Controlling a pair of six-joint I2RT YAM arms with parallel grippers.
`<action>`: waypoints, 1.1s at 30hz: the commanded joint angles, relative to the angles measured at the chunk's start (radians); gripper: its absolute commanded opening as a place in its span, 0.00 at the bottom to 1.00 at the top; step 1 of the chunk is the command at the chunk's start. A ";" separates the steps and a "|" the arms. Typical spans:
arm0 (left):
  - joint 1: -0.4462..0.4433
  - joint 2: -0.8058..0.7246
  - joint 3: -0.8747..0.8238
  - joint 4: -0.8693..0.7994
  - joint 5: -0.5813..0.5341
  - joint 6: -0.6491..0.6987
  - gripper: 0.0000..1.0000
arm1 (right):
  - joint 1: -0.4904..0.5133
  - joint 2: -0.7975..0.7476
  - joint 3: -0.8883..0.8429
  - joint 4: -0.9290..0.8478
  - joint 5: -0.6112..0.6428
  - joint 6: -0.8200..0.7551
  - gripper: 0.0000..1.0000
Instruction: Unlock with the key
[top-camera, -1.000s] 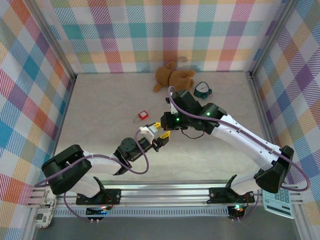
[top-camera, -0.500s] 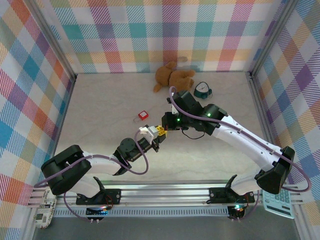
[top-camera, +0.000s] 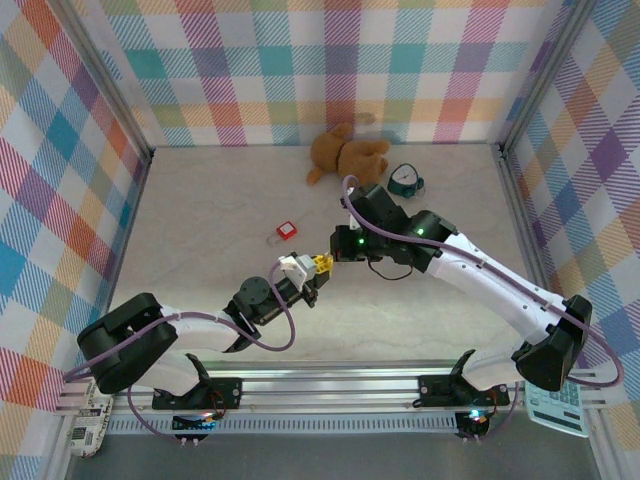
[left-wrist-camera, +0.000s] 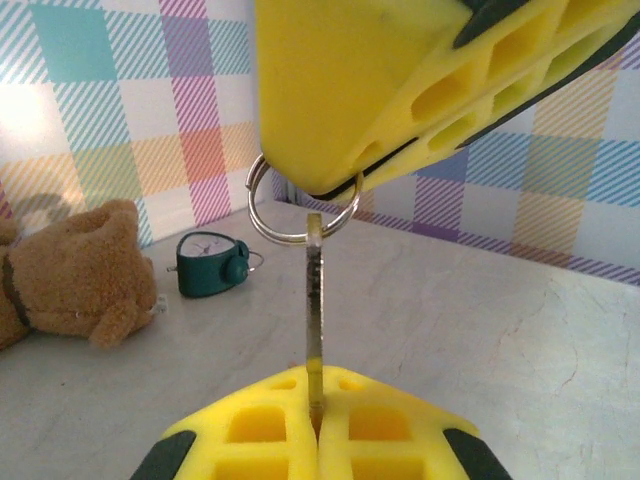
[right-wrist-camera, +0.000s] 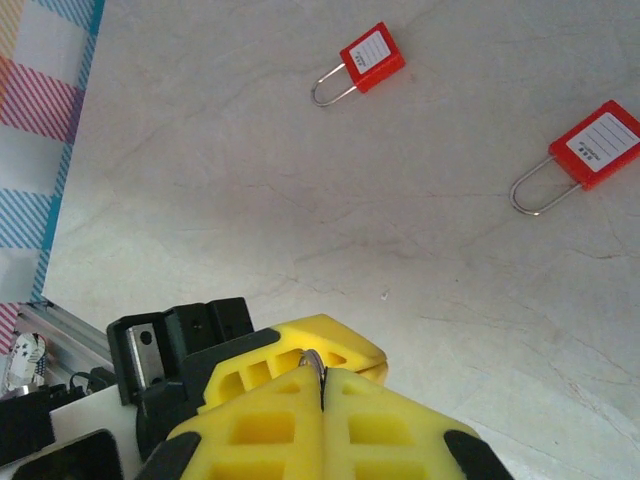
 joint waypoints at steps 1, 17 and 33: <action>-0.004 -0.052 -0.006 -0.014 0.032 0.022 0.00 | -0.042 -0.033 -0.038 0.003 0.061 -0.006 0.00; 0.040 -0.198 0.087 -0.398 0.101 0.014 0.00 | -0.071 -0.133 -0.108 0.101 -0.005 -0.143 0.21; 0.131 -0.444 0.137 -0.914 0.273 -0.249 0.00 | -0.199 -0.294 -0.449 0.599 -0.263 -0.472 0.67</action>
